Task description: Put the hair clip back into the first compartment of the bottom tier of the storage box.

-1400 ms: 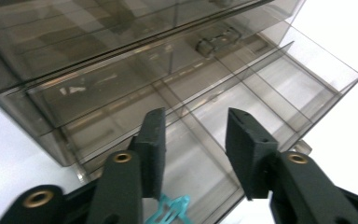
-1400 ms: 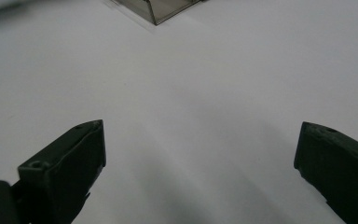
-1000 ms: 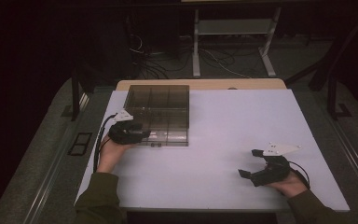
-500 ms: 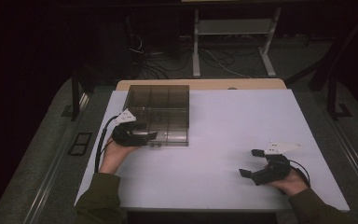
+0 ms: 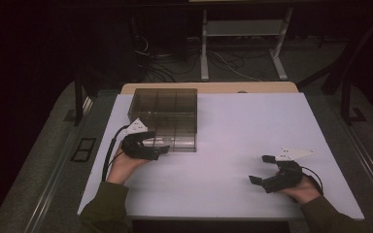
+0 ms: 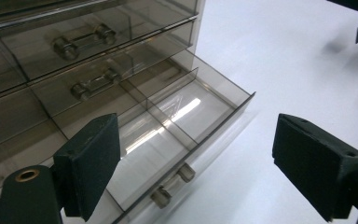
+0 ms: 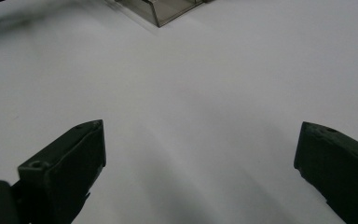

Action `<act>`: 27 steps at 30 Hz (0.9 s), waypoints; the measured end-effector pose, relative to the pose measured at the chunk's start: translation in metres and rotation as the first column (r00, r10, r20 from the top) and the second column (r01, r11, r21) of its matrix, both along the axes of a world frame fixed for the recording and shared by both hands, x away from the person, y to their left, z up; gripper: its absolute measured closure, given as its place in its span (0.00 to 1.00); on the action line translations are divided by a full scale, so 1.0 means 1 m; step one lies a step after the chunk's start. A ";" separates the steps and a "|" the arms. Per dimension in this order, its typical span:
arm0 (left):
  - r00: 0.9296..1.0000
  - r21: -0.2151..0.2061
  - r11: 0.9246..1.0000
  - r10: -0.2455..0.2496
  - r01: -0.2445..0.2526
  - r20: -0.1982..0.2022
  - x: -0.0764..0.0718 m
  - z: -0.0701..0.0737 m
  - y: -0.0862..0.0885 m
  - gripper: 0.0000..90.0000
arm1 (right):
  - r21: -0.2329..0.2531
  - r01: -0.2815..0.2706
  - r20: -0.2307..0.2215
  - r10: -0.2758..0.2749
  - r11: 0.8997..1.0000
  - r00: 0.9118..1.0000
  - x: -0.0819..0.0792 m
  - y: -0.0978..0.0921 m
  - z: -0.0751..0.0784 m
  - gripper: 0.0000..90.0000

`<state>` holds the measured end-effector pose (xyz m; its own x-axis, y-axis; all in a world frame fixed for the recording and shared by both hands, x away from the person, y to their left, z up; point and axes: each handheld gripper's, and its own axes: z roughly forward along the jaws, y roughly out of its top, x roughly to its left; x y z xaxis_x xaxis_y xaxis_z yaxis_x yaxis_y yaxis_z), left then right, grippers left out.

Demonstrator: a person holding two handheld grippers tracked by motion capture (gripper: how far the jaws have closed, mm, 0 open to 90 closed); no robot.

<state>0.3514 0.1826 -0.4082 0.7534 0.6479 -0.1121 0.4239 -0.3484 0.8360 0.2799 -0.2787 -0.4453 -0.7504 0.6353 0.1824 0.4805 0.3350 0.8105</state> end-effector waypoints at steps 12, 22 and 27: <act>1.000 -0.008 1.000 -0.023 0.023 0.012 -0.018 -0.006 -0.004 0.07 | -0.006 0.010 0.003 -0.010 1.000 1.000 -0.002 0.000 0.001 0.02; 1.000 -0.006 1.000 -0.026 0.026 0.010 -0.032 -0.014 -0.006 0.00 | -0.011 0.011 -0.005 -0.011 1.000 1.000 -0.001 -0.001 0.000 0.02; 0.999 -0.002 0.999 -0.038 0.038 0.005 -0.038 -0.019 -0.007 0.00 | -0.012 0.015 -0.005 -0.015 1.000 1.000 -0.002 -0.001 0.000 0.02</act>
<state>0.3134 0.1761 -0.4268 0.7779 0.6188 -0.1094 0.4061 -0.3622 0.8390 0.2781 -0.2792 -0.4455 -0.7399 0.6485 0.1786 0.4895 0.3370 0.8043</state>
